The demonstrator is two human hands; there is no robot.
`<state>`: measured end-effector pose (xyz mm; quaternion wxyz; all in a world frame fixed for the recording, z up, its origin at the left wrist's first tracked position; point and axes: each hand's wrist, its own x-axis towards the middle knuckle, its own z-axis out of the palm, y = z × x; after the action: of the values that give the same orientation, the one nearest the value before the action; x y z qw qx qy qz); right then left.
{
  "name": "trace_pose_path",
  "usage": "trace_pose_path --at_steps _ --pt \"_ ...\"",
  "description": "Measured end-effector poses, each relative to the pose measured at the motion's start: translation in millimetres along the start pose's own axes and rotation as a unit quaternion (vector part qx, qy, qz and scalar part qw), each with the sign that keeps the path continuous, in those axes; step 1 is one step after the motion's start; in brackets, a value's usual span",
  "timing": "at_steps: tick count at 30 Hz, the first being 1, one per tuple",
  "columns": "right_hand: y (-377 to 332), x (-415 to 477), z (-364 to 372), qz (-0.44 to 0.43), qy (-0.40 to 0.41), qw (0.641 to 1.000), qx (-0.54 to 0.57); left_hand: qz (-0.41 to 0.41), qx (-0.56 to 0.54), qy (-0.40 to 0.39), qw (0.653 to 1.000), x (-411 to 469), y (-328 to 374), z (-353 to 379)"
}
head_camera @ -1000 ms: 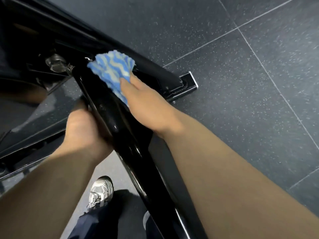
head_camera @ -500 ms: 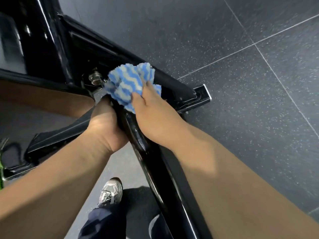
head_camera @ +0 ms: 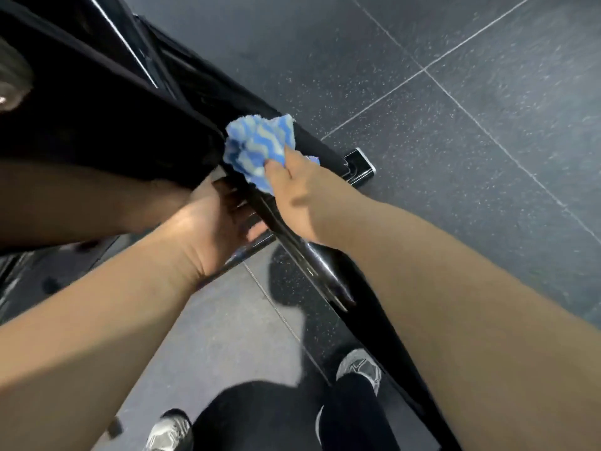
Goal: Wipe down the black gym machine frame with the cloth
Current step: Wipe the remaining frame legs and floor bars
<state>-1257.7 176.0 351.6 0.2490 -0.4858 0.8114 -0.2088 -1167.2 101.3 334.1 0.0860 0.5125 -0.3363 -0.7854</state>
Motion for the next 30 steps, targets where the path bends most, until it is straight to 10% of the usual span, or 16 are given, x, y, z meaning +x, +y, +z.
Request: trace_pose_path --at_steps 6,11,15,19,25,30 --pt "-22.7 -65.9 28.9 0.089 0.059 0.994 0.000 0.079 0.036 0.017 0.996 -8.1 -10.7 -28.6" --pt "-48.8 -68.3 33.3 0.100 0.080 0.991 -0.049 0.121 0.023 -0.140 0.982 -25.2 -24.9 -39.4" --pt "-49.6 -71.0 30.2 0.092 0.161 0.980 0.069 0.260 0.063 -0.002 0.963 -1.7 -25.2 -43.0" --pt "-40.9 -58.8 34.7 0.140 0.164 0.976 -0.026 0.202 0.131 0.023 0.970 13.1 -26.4 -35.4" --pt "-43.7 -57.3 26.2 0.249 0.065 0.951 -0.172 0.491 0.151 0.199 0.835 46.2 -39.1 -45.9" --pt "-32.4 -59.8 51.6 0.182 0.162 0.931 -0.270 0.592 0.072 0.068 0.800 63.2 -58.8 -41.2"
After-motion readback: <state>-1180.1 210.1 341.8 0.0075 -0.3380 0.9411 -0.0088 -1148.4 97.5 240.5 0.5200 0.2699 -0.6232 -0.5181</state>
